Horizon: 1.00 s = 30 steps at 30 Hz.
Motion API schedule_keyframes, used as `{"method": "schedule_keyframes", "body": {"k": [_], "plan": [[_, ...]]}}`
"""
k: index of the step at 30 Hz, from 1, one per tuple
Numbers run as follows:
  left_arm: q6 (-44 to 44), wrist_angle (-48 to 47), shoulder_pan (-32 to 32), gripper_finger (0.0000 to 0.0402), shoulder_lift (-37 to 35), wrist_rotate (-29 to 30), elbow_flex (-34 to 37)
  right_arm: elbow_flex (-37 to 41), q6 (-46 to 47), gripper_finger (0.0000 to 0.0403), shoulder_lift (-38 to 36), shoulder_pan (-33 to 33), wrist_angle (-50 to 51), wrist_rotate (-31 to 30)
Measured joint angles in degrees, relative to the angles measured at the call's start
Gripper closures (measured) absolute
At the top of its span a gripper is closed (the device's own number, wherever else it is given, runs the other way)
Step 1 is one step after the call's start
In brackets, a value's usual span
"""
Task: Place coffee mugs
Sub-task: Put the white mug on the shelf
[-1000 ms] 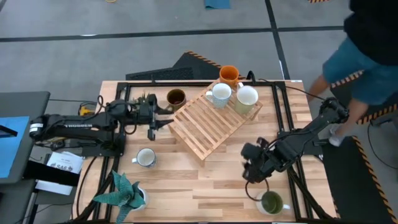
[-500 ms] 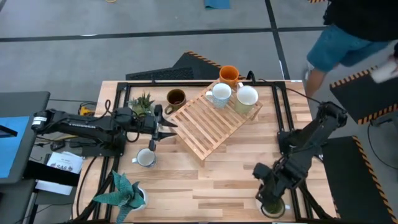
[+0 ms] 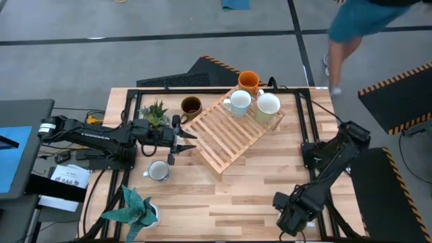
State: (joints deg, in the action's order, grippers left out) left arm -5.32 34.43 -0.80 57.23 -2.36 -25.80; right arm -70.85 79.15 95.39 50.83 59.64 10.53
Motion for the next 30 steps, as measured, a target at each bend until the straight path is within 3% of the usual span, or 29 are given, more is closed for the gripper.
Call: {"method": "schedule_keyframes", "body": {"k": [11, 19, 30], "plan": [[0.00, 0.07, -0.01, 0.0264, 0.14, 0.91, 0.00, 0.00, -6.36, 0.0203, -0.99, -1.51, 2.37, 2.82], [-0.02, 0.02, -0.02, 0.0264, 0.16, 1.57, 0.00, 0.00, -9.05, 0.0227, -4.30, -1.75, 4.63, -6.99], [-0.02, -0.43, -0.02, 0.0264, 0.13, 1.55, 0.00, 0.06, -9.04, 0.0236, -4.21, -1.33, 1.36, -7.10]]}}
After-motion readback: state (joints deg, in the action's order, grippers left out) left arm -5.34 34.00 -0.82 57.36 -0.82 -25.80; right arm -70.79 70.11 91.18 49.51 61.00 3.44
